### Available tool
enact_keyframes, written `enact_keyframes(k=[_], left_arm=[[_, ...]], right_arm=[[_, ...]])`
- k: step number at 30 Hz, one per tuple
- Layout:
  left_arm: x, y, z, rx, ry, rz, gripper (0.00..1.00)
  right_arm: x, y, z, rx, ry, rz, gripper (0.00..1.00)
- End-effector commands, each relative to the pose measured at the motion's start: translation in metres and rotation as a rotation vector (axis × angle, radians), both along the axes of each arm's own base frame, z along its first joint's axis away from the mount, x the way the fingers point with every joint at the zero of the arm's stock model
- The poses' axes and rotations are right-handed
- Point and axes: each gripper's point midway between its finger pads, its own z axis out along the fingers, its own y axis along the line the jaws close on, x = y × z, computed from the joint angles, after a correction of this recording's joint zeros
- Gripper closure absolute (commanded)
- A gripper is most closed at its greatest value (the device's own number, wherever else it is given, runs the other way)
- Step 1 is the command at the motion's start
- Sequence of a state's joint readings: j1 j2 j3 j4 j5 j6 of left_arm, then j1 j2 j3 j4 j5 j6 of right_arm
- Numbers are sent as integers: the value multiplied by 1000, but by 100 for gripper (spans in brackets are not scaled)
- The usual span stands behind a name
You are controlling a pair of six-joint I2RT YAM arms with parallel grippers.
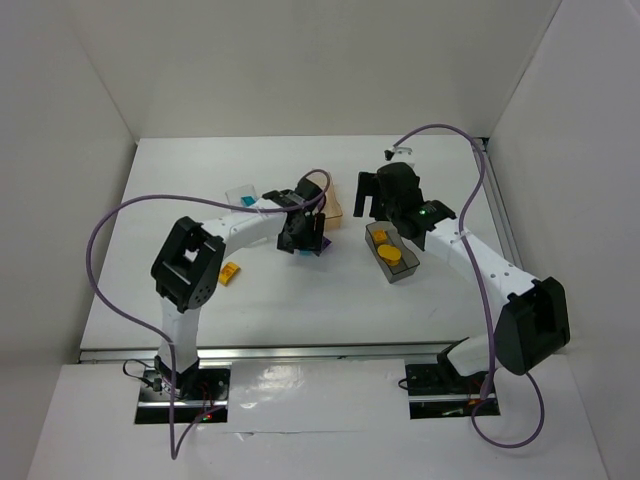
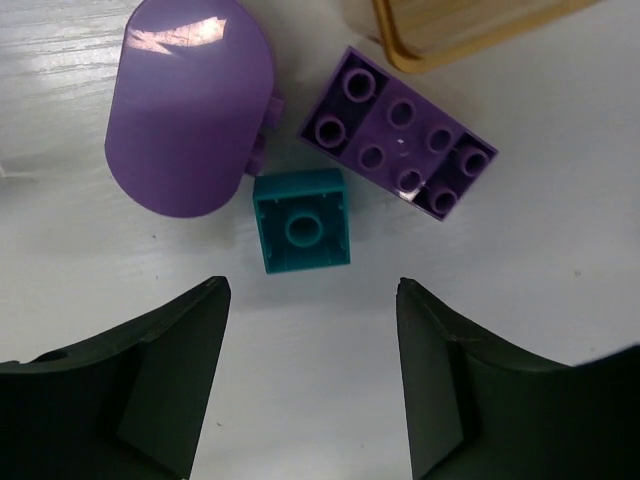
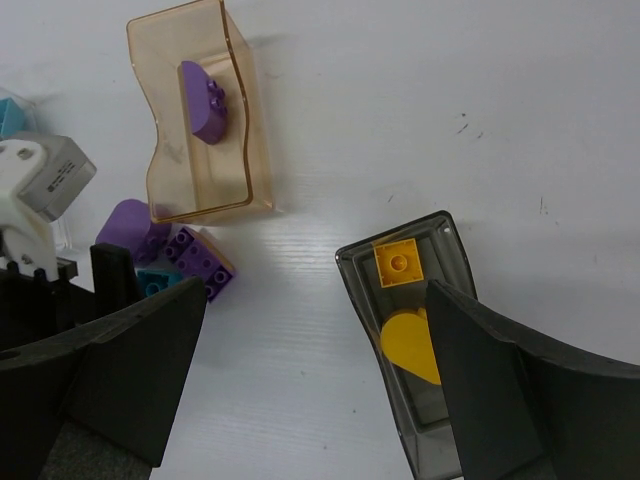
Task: Sort the legos into containers by color
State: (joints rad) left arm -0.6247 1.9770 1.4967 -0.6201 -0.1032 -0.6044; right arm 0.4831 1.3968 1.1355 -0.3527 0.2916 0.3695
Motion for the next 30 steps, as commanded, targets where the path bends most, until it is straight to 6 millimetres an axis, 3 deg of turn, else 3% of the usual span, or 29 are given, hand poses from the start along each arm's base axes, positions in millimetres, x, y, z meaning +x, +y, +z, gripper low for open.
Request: enact_keyframes(k=[1, 6, 8, 12, 15, 16, 18, 21, 25, 29, 30], left_arm=[[6, 0, -15, 15, 7, -10, 25], [11, 0, -33, 58, 4, 5, 32], [16, -1, -34, 59, -8, 9, 39], [25, -10, -25, 37, -32, -12, 43], [27, -9, -20, 44, -37, -8, 57], [23, -6, -21, 56, -19, -9, 70], [24, -10, -8, 35, -25, -14, 76], [18, -7, 19, 25, -30, -26, 76], [20, 25, 51, 75, -96, 14, 76], [38, 77, 61, 95, -118, 150, 76], [43, 83, 67, 85, -137, 169, 76]], right_arm=[[1, -3, 5, 12, -16, -8, 2], [1, -1, 0, 11, -3, 0, 2], [1, -1, 0, 11, -3, 0, 2], [0, -1, -2, 7, 6, -1, 3], [-1, 0, -2, 12, 8, 7, 3], [-1, 0, -2, 12, 8, 7, 3], [-1, 0, -2, 12, 8, 7, 3], [0, 3, 2, 28, 3, 10, 3], [0, 1, 3, 35, -7, -4, 3], [-2, 5, 6, 67, -25, 10, 3], [-1, 5, 12, 76, -43, 11, 3]])
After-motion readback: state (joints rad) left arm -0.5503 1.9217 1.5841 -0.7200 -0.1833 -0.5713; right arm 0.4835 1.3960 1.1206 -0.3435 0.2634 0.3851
